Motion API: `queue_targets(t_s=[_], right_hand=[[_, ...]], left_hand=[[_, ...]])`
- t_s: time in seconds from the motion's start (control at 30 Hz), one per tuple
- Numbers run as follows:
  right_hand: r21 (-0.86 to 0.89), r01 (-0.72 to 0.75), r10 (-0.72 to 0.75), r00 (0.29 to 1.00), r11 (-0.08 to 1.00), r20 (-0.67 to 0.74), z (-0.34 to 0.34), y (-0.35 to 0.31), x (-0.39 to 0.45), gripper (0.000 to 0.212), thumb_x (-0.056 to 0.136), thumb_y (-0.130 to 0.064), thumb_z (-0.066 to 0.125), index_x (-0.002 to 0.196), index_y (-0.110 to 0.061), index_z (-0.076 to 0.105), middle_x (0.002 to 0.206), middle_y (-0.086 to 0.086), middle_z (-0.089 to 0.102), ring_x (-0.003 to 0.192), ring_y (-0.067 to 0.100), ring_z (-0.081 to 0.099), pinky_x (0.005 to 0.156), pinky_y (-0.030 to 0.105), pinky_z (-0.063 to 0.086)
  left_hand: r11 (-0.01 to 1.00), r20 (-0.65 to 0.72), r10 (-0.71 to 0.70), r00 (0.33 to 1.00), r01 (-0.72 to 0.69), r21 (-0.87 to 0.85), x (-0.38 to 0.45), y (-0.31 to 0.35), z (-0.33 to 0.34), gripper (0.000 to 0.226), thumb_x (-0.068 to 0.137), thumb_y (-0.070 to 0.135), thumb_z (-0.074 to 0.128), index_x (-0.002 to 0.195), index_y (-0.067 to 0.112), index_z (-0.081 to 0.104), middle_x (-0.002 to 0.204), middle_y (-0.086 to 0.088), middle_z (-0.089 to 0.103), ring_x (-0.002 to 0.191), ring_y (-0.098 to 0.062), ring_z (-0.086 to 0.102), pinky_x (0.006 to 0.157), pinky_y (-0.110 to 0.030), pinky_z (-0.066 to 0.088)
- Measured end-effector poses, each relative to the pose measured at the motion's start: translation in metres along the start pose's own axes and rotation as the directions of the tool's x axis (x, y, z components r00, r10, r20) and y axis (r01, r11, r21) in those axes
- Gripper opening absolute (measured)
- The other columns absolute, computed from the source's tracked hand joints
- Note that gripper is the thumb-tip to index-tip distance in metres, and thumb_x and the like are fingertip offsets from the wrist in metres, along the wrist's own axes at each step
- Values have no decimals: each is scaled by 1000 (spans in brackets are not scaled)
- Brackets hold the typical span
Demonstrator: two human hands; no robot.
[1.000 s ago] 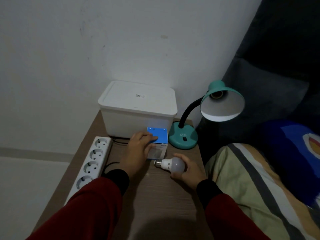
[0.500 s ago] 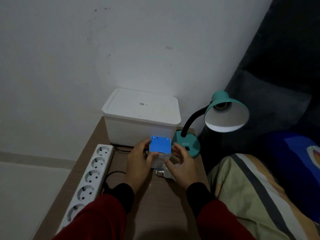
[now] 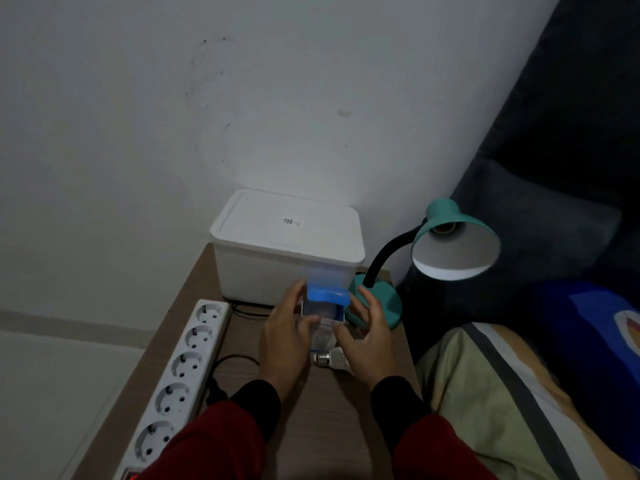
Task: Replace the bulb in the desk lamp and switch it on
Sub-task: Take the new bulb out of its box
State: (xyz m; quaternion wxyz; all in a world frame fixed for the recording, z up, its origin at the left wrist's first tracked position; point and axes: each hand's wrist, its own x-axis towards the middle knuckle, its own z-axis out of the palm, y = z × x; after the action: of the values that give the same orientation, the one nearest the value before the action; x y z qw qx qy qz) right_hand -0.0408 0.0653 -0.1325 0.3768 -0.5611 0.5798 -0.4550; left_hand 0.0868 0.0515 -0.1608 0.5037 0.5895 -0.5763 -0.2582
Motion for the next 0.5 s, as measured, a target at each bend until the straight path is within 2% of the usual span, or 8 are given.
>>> queue_targets(t_s=[0.07, 0.13, 0.2, 0.27, 0.3, 0.4, 0.5], right_hand=[[7, 24, -24, 1000, 1000, -12, 0, -6, 3, 65, 84, 4, 61, 138, -18, 34, 127, -8, 51, 102, -13, 50, 70, -8, 40], [-7, 44, -44, 999, 999, -8, 1, -10, 8, 57, 84, 5, 60, 131, -15, 37, 121, -12, 50, 95, -17, 50, 66, -7, 40], [-46, 73, -73, 997, 996, -1, 1, -12, 12, 44, 84, 5, 59, 119, -15, 41, 115, -17, 52, 101, -13, 53, 70, -7, 40], [-86, 97, -98, 995, 992, -1, 0, -12, 16, 36, 83, 2, 60, 110, -15, 44, 107, -20, 53, 99, -20, 52, 74, -6, 39], [-109, 109, -110, 994, 988, -4, 0, -12, 18, 34, 84, -1, 61, 109, -16, 46, 105, -20, 53, 98, -24, 51, 75, -6, 38], [-178, 138, -140, 990, 974, 1, 0, -10, 23, 32, 84, -11, 67, 110, -21, 51, 108, -18, 57, 103, -10, 52, 78, -9, 33], [-233, 118, -115, 993, 965, 26, 0, -4, 30, 39, 82, -17, 71, 118, -16, 56, 121, -3, 61, 115, 8, 55, 87, 0, 37]], left_hand=[[1000, 52, 14, 999, -14, -3, 1, 0, -2, 73, 85, 11, 64, 140, 42, 27, 134, 7, 54, 118, -11, 54, 98, -34, 50], [998, 100, 66, 993, -66, -11, 4, 0, -7, 79, 85, 11, 63, 140, 47, 21, 137, 6, 50, 120, -13, 51, 98, -39, 50], [977, 135, 207, 969, -213, 28, 11, -2, -13, 75, 85, 13, 62, 140, 45, 23, 138, 5, 48, 120, -11, 49, 100, -38, 48], [920, 222, 334, 916, -369, 135, 21, -6, -20, 75, 83, 18, 62, 141, 45, 22, 142, 6, 44, 124, -8, 45, 103, -37, 45], [891, 288, 352, 891, -413, 187, 26, -5, -23, 77, 83, 20, 62, 142, 45, 20, 144, 6, 39, 126, -9, 43, 105, -35, 44], [844, 387, 349, 854, -465, 267, 38, -4, -28, 87, 82, 27, 67, 144, 44, 9, 139, 1, 35, 121, -14, 43, 95, -21, 41], [844, 440, 267, 857, -428, 323, 49, -5, -33, 97, 78, 41, 69, 137, 52, -8, 125, -3, 37, 114, -17, 44, 94, -27, 44]])
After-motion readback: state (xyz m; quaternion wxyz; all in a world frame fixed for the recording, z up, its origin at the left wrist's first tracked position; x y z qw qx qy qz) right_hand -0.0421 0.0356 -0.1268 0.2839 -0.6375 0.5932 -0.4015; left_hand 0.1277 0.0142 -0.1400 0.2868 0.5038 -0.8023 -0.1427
